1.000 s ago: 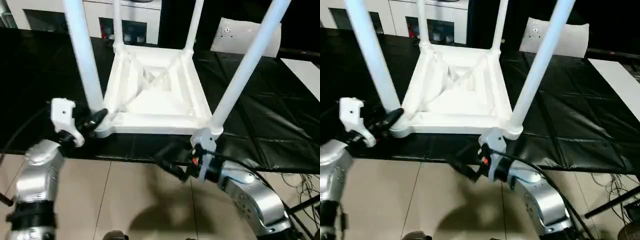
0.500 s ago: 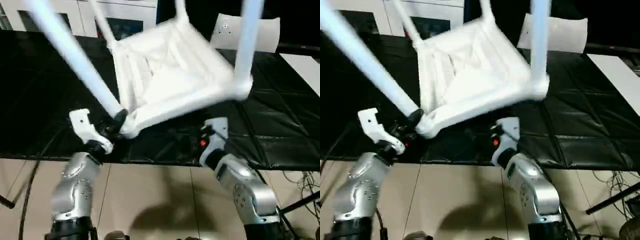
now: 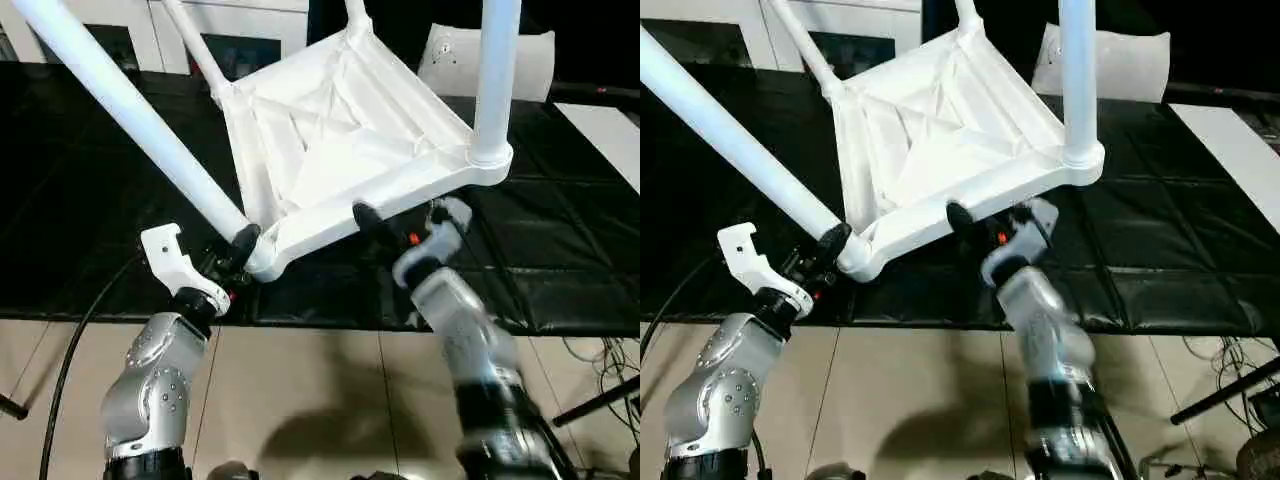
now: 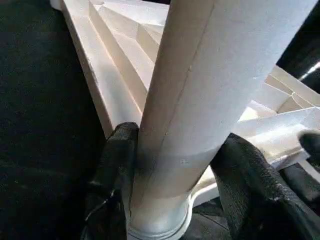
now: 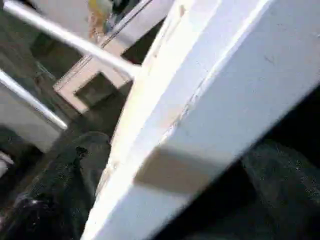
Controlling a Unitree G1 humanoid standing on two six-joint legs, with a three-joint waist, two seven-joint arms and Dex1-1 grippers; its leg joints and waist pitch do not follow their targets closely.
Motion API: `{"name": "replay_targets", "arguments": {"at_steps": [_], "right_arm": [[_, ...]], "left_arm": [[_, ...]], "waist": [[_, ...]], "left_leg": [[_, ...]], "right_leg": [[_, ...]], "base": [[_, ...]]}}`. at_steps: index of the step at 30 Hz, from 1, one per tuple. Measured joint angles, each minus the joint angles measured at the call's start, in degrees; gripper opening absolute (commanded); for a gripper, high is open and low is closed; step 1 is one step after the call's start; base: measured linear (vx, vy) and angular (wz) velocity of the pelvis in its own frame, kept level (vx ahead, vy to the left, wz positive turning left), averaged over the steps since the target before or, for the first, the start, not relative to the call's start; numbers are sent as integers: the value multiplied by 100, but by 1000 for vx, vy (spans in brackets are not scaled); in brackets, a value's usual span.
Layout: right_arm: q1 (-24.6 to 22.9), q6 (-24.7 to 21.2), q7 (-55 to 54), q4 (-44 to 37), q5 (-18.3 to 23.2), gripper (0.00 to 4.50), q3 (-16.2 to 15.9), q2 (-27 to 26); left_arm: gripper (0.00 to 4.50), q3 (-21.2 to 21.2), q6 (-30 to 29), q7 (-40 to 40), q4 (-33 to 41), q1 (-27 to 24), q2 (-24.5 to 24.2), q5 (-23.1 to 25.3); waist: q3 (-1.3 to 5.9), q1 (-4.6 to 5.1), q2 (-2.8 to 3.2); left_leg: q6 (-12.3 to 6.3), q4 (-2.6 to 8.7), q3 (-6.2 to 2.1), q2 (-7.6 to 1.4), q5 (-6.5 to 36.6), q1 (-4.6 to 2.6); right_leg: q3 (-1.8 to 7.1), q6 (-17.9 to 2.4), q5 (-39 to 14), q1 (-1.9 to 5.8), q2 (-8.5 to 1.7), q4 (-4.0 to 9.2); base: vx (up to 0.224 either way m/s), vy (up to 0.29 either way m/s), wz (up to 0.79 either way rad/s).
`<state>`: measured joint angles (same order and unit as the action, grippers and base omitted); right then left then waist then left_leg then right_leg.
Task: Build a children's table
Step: Flip table
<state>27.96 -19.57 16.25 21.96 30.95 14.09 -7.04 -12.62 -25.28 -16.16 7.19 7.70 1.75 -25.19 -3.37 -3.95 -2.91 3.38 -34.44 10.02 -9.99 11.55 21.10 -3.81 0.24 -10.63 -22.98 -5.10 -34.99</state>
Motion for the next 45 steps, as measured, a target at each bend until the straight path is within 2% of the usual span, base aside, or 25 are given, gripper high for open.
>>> {"name": "replay_targets", "arguments": {"at_steps": [5, 7, 10, 11, 14, 17, 24, 32, 36, 37, 39, 43, 45], "right_arm": [[447, 195, 55, 712, 198, 450, 253, -114], [653, 305, 56, 998, 256, 423, 358, -101], [758, 385, 108, 1222, 455, 413, 489, -105], [821, 385, 108, 1313, 529, 390, 568, -104], [899, 424, 110, 1470, 606, 373, 693, -102], [1029, 508, 113, 1712, 678, 337, 824, -99], [1315, 770, 184, 2284, 746, 281, 1026, -90], [1456, 934, 320, 2504, 770, 214, 1071, -90], [1456, 1008, 344, 2524, 803, 206, 1087, -90], [1456, 1019, 344, 2528, 805, 204, 1094, -90], [1456, 1035, 342, 2533, 805, 204, 1111, -90], [1456, 1115, 313, 2541, 825, 204, 1147, -89], [1458, 1147, 301, 2541, 849, 203, 1159, -44]], "left_arm": [[199, 16, -83, -3, 72, -24, -9, -6], [199, 28, -101, -12, 84, -31, -9, -6], [199, 32, -135, -49, 110, -46, -24, -8], [199, 51, -164, -53, 133, -58, -45, -8], [199, 97, -216, -84, 184, -92, -68, -18], [199, 145, -263, -110, 245, -134, -84, -18], [199, 175, -315, -148, 301, -172, -124, -27], [199, 185, -344, -235, 356, -260, -167, -97], [199, 283, -354, -259, 364, -272, -282, -94], [234, 302, -354, -278, 363, -274, -313, -93], [269, 330, -355, -308, 363, -277, -356, -90], [269, 421, -408, -454, 422, -327, -519, -91], [269, 478, -466, -502, 539, -464, -636, -105]], "waist": [[0, 3, 0], [0, -6, 0], [-1, -18, -3], [-1, -20, -3], [-1, -52, -3], [-1, -80, -3], [-1, -92, -3], [-1, -84, -4], [-1, -83, -4], [-1, -82, -4], [-1, -81, -4], [-1, -72, -3], [-1, -31, -2]], "left_leg": [[-5, -3, 0, 0, -3, 2], [-8, -3, 1, 0, -5, 3], [-10, -3, 3, 0, -6, 4], [-10, -3, 3, 0, -6, 3], [-13, -3, 4, 0, -8, 3], [-15, -3, 7, -1, -10, 2], [-19, -3, 12, -1, -15, 4], [-33, -3, 17, -4, -23, 7], [-28, -4, 19, -4, -22, 7], [-27, -3, 19, -4, -22, 7], [-27, -4, 19, -4, -23, 7], [-26, -3, 21, -5, -23, 7], [-26, -3, 21, -6, -23, 6]], "right_leg": [[0, -1, 0, -2, 0, -2], [-1, -1, 0, -2, -1, -3], [0, -1, 0, -2, -2, -3], [0, -1, 0, -3, -2, -3], [-1, -1, 0, -3, -2, -4], [0, -1, 0, -4, -3, -7], [0, -3, 2, -8, -4, -11], [0, -4, 2, -14, -4, -14], [0, -7, 4, -14, -4, -15], [0, -7, 4, -14, -4, -15], [0, -8, 5, -14, -4, -15], [0, -8, 5, -17, -4, -17], [0, -8, 5, -17, -4, -18]], "base": [[0, 0, 0], [0, 0, 0], [0, 0, 0], [0, 0, 0], [0, 0, 0], [0, 0, 0], [0, 0, 0], [0, 0, 0], [0, 0, 0], [0, 0, 0], [0, 0, 0], [0, 0, 0], [0, 0, 0]]}}
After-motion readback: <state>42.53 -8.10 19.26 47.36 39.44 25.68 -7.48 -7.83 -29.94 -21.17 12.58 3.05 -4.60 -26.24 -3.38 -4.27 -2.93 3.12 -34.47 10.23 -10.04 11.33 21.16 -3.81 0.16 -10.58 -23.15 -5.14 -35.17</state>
